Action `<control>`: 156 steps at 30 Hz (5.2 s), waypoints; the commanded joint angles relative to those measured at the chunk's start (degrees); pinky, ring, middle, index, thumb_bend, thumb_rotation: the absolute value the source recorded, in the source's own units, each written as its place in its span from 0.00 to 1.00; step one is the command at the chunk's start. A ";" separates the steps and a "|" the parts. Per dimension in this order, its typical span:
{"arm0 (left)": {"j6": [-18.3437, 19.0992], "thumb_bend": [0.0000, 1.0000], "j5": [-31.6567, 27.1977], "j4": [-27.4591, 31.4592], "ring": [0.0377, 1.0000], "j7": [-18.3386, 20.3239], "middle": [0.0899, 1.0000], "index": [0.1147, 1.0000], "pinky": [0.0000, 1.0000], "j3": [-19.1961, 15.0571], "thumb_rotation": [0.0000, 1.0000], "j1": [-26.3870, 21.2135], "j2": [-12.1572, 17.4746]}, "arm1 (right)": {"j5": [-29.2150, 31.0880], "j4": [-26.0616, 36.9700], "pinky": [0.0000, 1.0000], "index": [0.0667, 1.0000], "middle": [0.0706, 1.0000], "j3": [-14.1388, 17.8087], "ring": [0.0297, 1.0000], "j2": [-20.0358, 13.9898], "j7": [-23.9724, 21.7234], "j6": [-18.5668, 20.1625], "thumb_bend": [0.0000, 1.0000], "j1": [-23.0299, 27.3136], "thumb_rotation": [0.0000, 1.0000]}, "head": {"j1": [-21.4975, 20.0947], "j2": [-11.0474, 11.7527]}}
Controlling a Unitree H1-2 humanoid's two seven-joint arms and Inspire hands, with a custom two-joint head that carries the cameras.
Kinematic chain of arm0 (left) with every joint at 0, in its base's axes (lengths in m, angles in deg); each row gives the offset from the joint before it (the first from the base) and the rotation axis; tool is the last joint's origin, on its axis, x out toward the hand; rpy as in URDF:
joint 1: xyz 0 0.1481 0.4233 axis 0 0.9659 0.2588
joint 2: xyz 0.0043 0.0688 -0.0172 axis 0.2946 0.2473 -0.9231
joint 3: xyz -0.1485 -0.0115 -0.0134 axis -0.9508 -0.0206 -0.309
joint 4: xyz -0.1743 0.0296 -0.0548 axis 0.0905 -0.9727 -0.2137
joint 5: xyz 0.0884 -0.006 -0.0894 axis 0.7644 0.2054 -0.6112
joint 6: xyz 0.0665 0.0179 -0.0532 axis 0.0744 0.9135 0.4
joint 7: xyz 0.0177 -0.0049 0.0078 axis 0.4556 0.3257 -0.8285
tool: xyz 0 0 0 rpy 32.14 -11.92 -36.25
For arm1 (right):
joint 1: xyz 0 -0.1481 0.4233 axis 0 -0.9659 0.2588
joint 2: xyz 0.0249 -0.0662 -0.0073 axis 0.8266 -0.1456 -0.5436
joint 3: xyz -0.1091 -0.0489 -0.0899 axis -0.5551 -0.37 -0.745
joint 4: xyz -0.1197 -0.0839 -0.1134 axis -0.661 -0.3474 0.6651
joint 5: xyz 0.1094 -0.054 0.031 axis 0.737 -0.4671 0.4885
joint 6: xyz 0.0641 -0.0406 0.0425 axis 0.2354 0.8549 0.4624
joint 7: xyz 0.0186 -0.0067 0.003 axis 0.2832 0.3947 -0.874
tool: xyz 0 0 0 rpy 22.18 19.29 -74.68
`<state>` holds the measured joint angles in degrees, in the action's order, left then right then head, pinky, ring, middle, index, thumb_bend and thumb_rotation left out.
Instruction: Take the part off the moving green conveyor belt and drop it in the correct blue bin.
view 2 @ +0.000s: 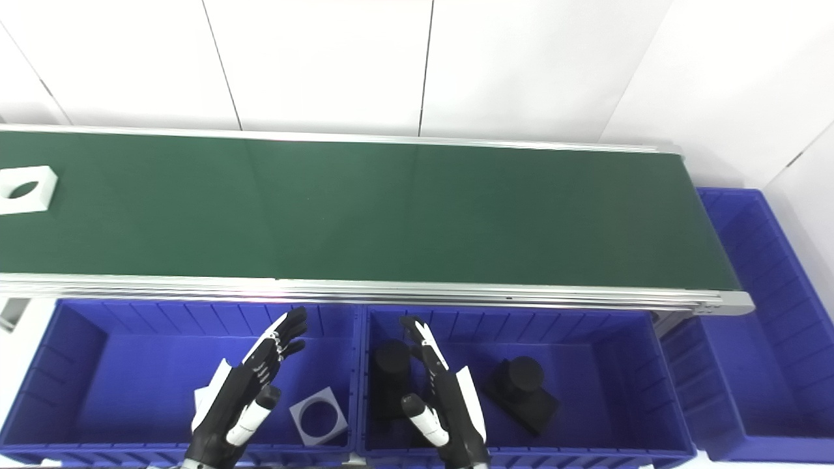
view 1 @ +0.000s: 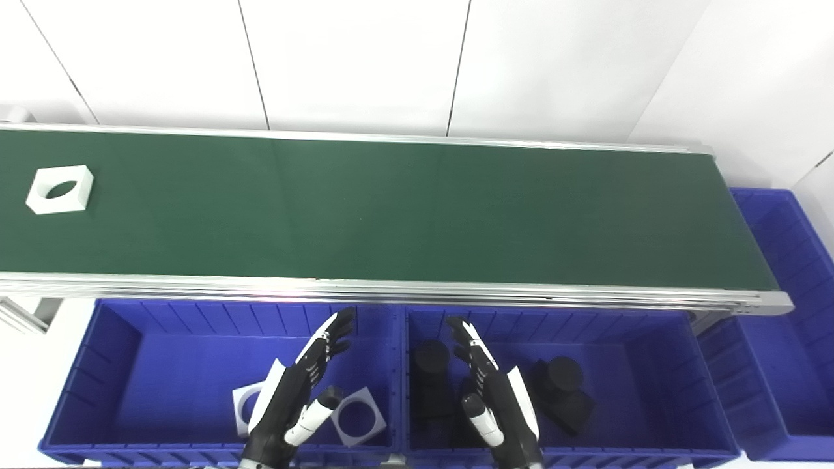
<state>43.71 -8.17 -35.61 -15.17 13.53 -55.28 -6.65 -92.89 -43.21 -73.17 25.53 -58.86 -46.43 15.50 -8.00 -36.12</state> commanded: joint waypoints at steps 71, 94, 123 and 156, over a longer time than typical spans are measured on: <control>-3.21 0.96 5.21 -6.69 0.86 -3.95 0.87 0.83 0.76 1.75 0.91 -1.99 -3.56 | 4.18 -6.16 0.95 0.96 1.00 -1.13 0.97 -3.69 0.61 -4.23 0.98 3.01 1.00 | 11.59 10.11; -3.44 0.95 6.28 -9.15 0.82 -9.64 0.84 0.80 0.72 6.62 0.84 -4.17 -3.10 | 5.95 -5.47 1.00 1.00 1.00 -0.94 1.00 -6.27 -0.70 -4.22 0.92 2.85 1.00 | 19.02 9.65; -3.48 1.00 3.48 2.07 0.75 -10.79 0.77 0.79 0.68 10.32 0.50 -11.24 -1.42 | 4.59 -5.60 1.00 0.99 1.00 -1.44 1.00 -6.04 -0.74 -4.21 0.92 3.65 1.00 | 18.72 9.43; 0.72 1.00 17.33 1.37 0.75 -7.25 0.84 0.90 0.60 -3.66 0.22 -38.93 4.53 | 3.09 -7.65 1.00 0.99 1.00 -2.81 1.00 -3.51 0.83 -4.22 0.94 6.34 1.00 | 17.81 10.80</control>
<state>44.78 8.38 -34.72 -22.42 10.20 -90.93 -2.73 -89.80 -51.39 -75.62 21.42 -58.63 -47.32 21.47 9.76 -25.31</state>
